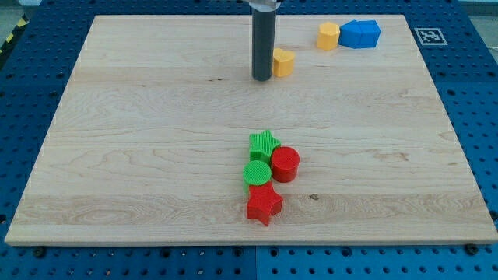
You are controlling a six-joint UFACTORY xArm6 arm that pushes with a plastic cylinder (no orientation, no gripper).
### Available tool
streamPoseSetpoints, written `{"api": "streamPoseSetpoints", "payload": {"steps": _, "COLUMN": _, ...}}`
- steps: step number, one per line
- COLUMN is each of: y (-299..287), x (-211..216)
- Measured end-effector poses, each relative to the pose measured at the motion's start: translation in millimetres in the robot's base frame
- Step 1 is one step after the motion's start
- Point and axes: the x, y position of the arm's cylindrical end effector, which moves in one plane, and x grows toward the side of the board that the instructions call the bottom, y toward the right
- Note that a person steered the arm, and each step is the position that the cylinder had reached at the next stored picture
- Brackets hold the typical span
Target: Slightly move the yellow heart left to the yellow hexagon
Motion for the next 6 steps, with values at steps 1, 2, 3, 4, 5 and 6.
{"api": "streamPoseSetpoints", "payload": {"steps": 1, "y": 11.8, "x": 11.7}}
{"api": "streamPoseSetpoints", "payload": {"steps": 2, "y": 30.6, "x": -30.3}}
{"api": "streamPoseSetpoints", "payload": {"steps": 3, "y": 30.7, "x": -69.1}}
{"api": "streamPoseSetpoints", "payload": {"steps": 4, "y": 29.6, "x": -53.8}}
{"api": "streamPoseSetpoints", "payload": {"steps": 5, "y": 24.8, "x": -52.7}}
{"api": "streamPoseSetpoints", "payload": {"steps": 6, "y": 46.4, "x": -72.0}}
